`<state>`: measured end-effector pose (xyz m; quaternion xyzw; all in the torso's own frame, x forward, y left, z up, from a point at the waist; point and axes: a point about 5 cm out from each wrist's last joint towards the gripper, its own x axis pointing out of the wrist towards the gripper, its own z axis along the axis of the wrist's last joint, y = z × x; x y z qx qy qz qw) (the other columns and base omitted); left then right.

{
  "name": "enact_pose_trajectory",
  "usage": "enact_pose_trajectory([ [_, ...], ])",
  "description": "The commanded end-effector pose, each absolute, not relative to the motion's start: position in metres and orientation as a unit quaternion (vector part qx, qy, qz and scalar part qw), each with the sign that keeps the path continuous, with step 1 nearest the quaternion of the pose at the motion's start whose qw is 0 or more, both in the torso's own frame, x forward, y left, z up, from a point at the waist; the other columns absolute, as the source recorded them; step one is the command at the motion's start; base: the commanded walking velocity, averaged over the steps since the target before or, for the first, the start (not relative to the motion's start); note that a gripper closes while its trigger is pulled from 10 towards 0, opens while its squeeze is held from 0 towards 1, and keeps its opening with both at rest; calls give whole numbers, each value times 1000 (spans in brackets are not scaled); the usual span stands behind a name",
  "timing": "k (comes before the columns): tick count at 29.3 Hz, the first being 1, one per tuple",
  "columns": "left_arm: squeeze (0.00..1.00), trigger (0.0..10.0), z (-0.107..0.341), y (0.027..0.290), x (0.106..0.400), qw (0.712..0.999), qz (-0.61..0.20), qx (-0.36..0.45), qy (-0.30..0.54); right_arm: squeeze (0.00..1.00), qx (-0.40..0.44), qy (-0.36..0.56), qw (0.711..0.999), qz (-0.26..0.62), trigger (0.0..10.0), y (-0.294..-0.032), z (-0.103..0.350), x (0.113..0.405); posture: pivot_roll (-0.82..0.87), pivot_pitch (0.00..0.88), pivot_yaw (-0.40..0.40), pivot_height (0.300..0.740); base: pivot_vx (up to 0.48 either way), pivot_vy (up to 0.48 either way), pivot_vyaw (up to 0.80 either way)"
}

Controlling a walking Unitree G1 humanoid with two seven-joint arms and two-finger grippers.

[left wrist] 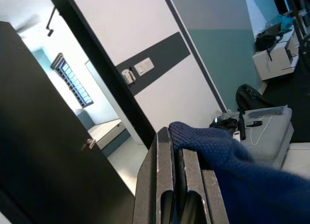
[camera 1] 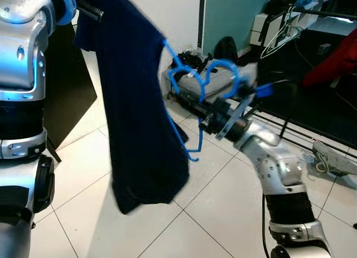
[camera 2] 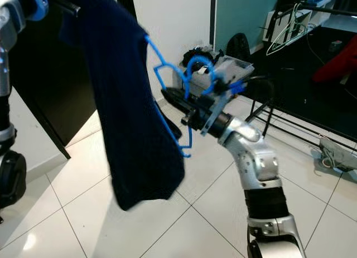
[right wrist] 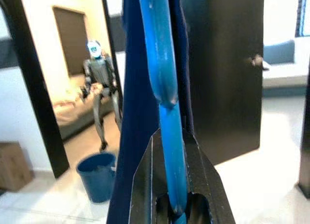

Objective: Hang hanger

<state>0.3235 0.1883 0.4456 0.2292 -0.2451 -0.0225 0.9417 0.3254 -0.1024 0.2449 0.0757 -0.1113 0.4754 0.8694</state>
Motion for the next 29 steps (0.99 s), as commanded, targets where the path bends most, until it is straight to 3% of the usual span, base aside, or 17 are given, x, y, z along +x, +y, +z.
enact_pose_trajectory([
  [1,0,157,456,186,315,934,-27,236,-266,0,69,-118,872,470,10000,-101,245,327,12,0,56,740,0,0,0],
  [7,0,275,447,163,312,929,-105,240,-263,0,82,-130,869,471,10000,-101,251,326,10,0,59,740,0,0,0],
  [19,0,314,439,158,318,926,-115,258,-252,0,118,-179,802,557,10000,-99,271,308,7,0,59,740,0,0,0],
  [21,0,275,439,160,318,926,-111,259,-251,0,102,-173,803,560,10000,-98,267,307,7,0,59,740,0,0,0],
  [25,0,118,443,168,317,929,-94,256,-252,0,48,-143,835,530,10000,-99,251,315,8,0,60,740,0,0,0],
  [29,0,235,443,168,316,929,-97,253,-251,0,54,-146,838,523,10000,-99,250,316,8,0,60,740,0,0,0],
])
